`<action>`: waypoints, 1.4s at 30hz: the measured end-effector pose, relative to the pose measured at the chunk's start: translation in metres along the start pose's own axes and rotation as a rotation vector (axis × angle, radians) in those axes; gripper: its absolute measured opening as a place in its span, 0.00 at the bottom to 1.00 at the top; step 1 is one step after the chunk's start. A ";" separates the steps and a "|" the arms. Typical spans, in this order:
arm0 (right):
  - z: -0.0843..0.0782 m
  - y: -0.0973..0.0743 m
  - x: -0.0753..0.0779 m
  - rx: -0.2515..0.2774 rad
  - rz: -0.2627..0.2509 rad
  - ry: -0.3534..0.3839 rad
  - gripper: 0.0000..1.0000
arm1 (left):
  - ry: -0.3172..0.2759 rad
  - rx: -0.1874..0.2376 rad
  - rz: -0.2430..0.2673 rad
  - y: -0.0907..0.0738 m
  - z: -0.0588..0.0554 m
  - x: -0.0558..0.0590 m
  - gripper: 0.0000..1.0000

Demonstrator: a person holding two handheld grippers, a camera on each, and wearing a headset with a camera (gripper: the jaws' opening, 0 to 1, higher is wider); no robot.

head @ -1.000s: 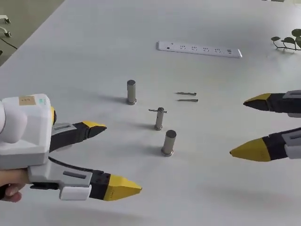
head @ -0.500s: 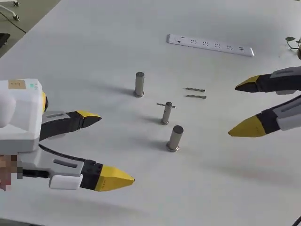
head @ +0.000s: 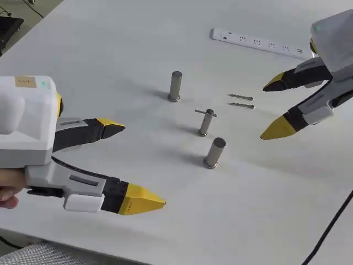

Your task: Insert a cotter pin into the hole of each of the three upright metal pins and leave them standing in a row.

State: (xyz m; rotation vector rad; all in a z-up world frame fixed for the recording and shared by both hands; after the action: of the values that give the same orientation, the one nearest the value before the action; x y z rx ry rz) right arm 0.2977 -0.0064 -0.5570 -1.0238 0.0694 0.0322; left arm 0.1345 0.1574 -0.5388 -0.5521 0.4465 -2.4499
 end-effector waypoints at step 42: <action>-0.016 0.042 0.065 -0.228 -0.055 -0.080 0.13 | -0.043 0.013 0.033 -0.001 -0.004 -0.005 0.97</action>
State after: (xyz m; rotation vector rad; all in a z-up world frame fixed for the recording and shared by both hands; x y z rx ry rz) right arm 0.3590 0.0008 -0.6057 -1.2503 -0.0360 0.0312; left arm 0.1357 0.1615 -0.5437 -0.5863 0.4193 -2.4034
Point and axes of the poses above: the centre of the closed fingertips' face, and the gripper's own axes: y roughly forward along the fingers, x roughly to its right, z roughly out of its top, the point moved 1 cm from there along -y, roughly backward along the fingers, and after that the axes turned 1 degree about y, right-handed, at the moved point
